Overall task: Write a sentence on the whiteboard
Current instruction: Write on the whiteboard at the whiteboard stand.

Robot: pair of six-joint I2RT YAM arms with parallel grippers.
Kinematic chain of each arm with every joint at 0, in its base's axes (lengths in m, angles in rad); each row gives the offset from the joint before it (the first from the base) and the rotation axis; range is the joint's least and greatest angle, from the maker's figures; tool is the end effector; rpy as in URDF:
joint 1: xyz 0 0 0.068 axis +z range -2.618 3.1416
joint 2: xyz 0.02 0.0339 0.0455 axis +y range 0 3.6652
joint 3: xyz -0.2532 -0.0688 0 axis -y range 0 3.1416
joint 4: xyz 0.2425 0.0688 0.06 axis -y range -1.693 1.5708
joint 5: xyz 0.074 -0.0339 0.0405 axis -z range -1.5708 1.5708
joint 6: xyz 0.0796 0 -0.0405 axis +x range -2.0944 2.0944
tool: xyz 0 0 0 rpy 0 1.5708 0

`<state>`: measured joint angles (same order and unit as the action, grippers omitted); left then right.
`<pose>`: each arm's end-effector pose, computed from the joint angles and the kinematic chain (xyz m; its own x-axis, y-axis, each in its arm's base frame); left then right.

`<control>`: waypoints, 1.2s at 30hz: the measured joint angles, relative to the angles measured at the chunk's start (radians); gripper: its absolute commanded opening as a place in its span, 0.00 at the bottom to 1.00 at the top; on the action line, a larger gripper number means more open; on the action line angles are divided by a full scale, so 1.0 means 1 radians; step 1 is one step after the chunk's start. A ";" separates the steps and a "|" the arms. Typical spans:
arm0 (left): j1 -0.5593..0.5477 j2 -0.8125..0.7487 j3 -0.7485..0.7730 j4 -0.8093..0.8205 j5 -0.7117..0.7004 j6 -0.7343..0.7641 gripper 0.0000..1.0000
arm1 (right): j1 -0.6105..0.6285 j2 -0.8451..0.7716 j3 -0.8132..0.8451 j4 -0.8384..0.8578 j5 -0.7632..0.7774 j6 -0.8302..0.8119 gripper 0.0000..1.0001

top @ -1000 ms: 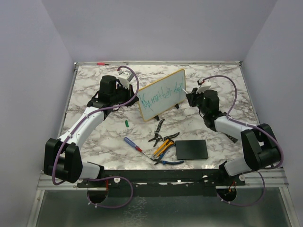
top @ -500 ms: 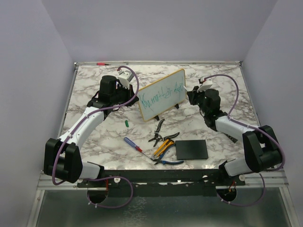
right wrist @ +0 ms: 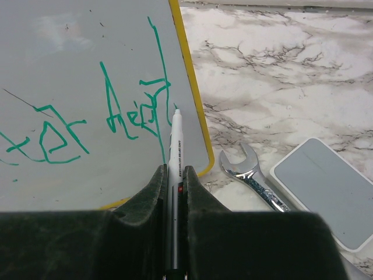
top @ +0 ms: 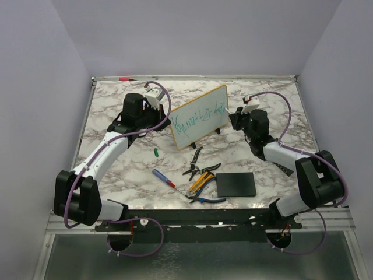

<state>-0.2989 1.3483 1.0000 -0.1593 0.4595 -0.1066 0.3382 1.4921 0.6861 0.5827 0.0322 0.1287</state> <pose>0.3141 -0.1337 0.2634 -0.5294 0.0633 -0.8460 0.5813 0.7534 -0.3073 0.3414 0.1174 0.1985 -0.2459 0.0495 -0.9680 -0.2727 0.9548 0.1181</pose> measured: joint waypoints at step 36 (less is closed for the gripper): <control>-0.001 0.000 0.000 0.000 -0.001 0.000 0.01 | 0.000 -0.013 0.006 -0.001 0.030 -0.019 0.01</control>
<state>-0.3000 1.3483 1.0000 -0.1593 0.4587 -0.1062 0.3382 1.4792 0.6922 0.5816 0.0624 0.1097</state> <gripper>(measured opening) 0.066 0.109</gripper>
